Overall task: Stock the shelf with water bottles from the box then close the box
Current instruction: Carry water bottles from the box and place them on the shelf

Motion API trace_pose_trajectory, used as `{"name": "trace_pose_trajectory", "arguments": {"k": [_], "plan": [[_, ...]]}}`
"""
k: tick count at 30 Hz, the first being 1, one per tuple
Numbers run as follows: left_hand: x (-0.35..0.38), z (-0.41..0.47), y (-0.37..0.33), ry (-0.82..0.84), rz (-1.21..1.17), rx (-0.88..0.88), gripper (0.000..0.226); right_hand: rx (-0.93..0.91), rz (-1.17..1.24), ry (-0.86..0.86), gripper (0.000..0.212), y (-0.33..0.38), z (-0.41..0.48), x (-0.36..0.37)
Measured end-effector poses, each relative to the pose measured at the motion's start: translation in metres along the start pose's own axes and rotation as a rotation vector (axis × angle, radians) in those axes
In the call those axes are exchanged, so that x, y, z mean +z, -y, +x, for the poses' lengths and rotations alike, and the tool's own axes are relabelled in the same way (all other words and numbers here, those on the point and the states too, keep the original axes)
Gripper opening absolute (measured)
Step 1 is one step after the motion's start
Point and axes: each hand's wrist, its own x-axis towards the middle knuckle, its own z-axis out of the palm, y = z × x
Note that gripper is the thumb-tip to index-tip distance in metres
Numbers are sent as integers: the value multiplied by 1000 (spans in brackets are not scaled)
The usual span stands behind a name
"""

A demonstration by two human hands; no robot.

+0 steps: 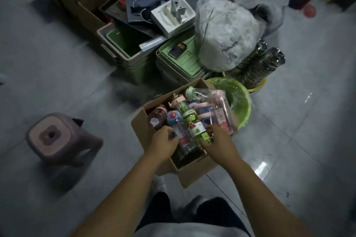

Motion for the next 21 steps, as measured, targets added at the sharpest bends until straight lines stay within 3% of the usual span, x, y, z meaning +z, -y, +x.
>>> {"name": "trace_pose_trajectory", "arguments": {"k": [4, 9, 11, 14, 18, 21], "plan": [[19, 57, 4, 21, -131, -186, 16, 108, 27, 61, 31, -12, 68, 21], [63, 106, 12, 69, -372, -440, 41, 137, -20, 220, 62, -64, 137, 70], [76, 119, 16, 15, -462, -527, 52, 145, -54, 234, 68, -65, 145, 75], [90, 139, 31, -72, -451, -623, 81, 182, -113, 267, 78, -44, 143, 65], [82, 146, 16, -72, -411, -719, 86, 296, 65, 226, 70, -46, 140, 57], [81, 149, 5, -34, -288, -750, 103, 328, 139, 190, 69, -51, 126, 46]]}}
